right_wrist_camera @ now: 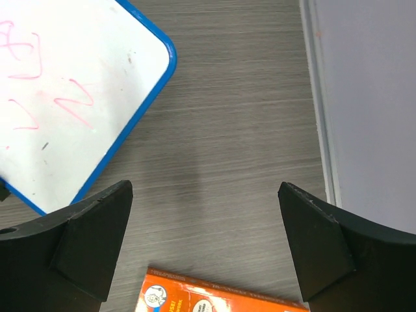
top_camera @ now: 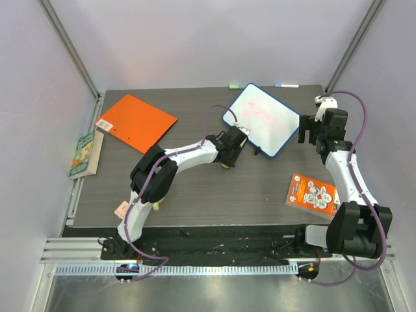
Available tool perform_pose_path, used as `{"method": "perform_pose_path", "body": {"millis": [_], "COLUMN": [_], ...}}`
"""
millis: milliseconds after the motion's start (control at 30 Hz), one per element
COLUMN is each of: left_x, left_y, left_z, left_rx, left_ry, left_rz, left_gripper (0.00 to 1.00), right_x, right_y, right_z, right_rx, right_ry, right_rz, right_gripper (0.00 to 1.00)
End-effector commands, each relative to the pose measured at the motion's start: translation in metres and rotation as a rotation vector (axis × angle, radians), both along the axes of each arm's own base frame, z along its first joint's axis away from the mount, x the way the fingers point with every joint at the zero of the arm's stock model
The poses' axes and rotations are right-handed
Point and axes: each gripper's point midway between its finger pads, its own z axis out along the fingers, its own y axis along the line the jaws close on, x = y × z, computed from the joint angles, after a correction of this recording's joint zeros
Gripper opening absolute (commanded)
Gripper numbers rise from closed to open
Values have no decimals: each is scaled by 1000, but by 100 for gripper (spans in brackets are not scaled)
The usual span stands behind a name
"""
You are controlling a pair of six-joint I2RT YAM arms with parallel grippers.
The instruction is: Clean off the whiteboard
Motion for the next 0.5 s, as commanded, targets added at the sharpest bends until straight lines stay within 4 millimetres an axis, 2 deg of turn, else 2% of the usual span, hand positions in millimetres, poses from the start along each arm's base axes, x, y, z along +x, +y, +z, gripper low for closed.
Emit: {"method": "perform_pose_path", "body": {"millis": [0, 33, 67, 100, 133, 167, 200, 267, 367, 400, 433, 467], "left_x": [13, 14, 17, 19, 20, 25, 27, 32, 35, 38, 39, 41], "left_y": [5, 5, 6, 7, 7, 8, 8, 8, 7, 6, 6, 7], "left_z": [52, 57, 62, 67, 72, 78, 81, 88, 90, 93, 94, 89], "left_rx": [-78, -85, -91, -96, -101, -109, -113, -116, -114, -119, -124, -119], "left_ry": [-70, -76, -83, -90, -96, -99, -101, -106, -107, -112, -109, -98], "left_rz": [11, 11, 13, 16, 19, 26, 26, 27, 25, 26, 29, 33], "left_gripper": [0, 0, 0, 0, 0, 0, 0, 0, 0, 0, 0, 0], "right_x": [32, 33, 36, 41, 42, 47, 52, 63, 76, 78, 86, 88], "right_y": [5, -7, 0, 4, -5, 5, 1, -6, -2, 8, 10, 16], "right_z": [24, 25, 32, 22, 24, 36, 31, 40, 37, 40, 34, 32], "right_rx": [111, 160, 239, 317, 374, 435, 467, 461, 523, 571, 619, 653], "right_ry": [-82, -84, -75, -40, -41, -60, -49, -76, -72, -72, -58, -51], "right_rz": [66, 29, 81, 112, 135, 210, 200, 210, 269, 328, 349, 382], "right_gripper": [100, 100, 99, 99, 99, 100, 100, 98, 89, 86, 85, 85]}}
